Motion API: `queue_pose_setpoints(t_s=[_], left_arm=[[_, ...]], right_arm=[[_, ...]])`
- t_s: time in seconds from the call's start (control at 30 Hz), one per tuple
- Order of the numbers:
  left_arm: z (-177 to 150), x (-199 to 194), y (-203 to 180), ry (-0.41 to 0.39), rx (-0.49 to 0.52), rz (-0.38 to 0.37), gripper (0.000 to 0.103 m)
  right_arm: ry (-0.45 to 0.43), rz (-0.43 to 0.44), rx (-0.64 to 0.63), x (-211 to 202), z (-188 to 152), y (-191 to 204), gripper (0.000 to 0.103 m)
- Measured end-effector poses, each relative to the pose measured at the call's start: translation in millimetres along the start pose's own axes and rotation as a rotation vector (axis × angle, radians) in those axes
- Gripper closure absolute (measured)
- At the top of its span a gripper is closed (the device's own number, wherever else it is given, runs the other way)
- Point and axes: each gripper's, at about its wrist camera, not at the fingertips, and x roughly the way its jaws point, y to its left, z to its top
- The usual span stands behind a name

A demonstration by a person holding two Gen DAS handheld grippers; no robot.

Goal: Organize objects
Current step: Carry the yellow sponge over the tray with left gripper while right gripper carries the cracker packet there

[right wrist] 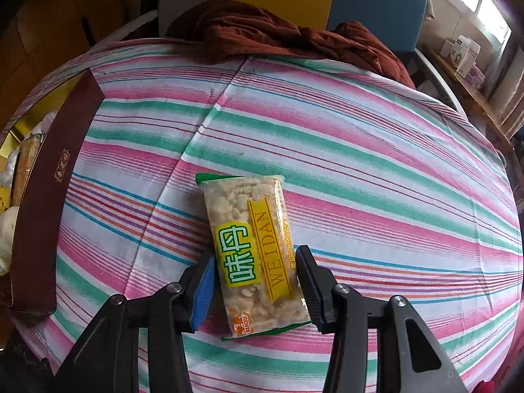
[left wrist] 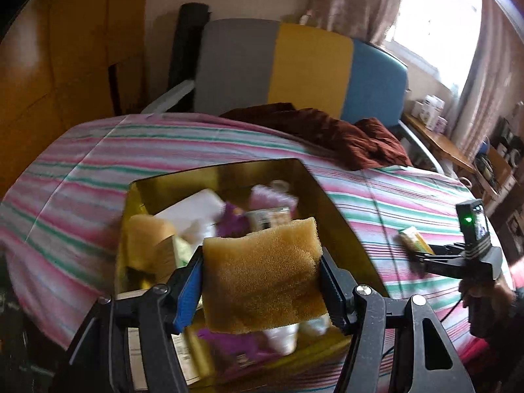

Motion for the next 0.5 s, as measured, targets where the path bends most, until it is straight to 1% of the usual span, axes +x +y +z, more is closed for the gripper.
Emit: queue_pose_setpoints(t_s=[0.13,0.27,0.5], left_arm=[[-5.4,-4.3,22.8,0.003,-0.035,0.026,0.039],[-13.3,-5.9,42.1,0.016,-0.071,0.048,0.039],[-24.4,-5.5,56.8,0.033,-0.098,0.053,0.039]], right_arm=[[0.027,0.009,-0.022,-3.1,-0.8,14.6,0.056],[0.037,0.051,-0.037,-7.9,-3.6,32.8,0.056],[0.041,0.055,-0.038,-13.0,-8.9,47.2,0.056]])
